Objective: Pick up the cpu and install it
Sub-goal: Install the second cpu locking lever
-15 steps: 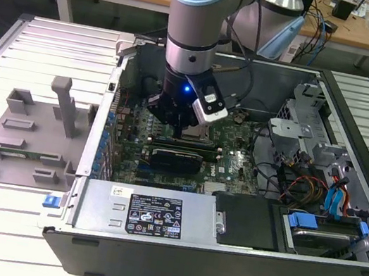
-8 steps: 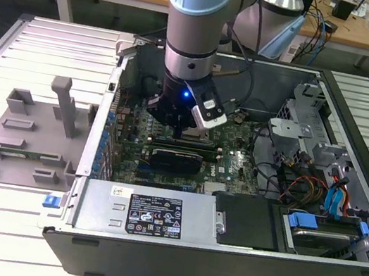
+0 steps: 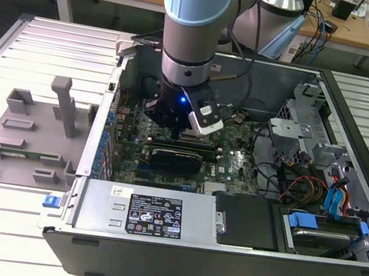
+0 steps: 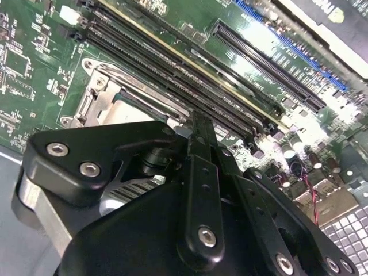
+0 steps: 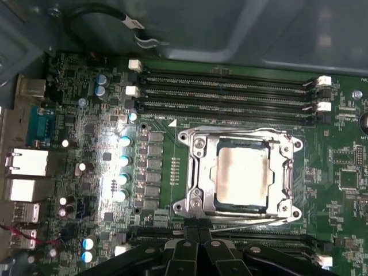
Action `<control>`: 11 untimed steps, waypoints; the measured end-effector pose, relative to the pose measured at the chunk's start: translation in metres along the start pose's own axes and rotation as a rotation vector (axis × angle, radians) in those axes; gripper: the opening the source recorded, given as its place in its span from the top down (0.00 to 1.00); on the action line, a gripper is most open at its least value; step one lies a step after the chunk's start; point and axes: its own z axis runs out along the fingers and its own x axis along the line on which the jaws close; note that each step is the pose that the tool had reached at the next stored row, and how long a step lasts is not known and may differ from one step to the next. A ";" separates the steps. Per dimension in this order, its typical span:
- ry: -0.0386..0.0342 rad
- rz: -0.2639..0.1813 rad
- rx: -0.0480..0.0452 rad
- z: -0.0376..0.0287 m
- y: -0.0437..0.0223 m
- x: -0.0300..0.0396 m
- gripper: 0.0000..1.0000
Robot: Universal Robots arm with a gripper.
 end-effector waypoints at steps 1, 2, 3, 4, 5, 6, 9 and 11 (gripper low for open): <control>-0.0003 0.000 -0.0047 0.0006 -0.0002 0.0005 0.89; -0.0005 0.000 -0.0087 0.0011 -0.0004 0.0010 0.89; -0.0010 0.001 -0.0161 0.0022 -0.0007 0.0022 0.89; -0.0015 0.001 -0.0205 0.0032 -0.0012 0.0032 0.89; -0.0015 0.001 -0.0214 0.0030 -0.0039 0.0042 0.89; -0.0015 0.001 -0.0235 0.0030 -0.0045 0.0053 0.89; -0.0026 0.002 -0.0389 0.0043 -0.0049 0.0105 0.89; -0.0030 0.002 -0.0449 0.0076 -0.0058 0.0115 0.89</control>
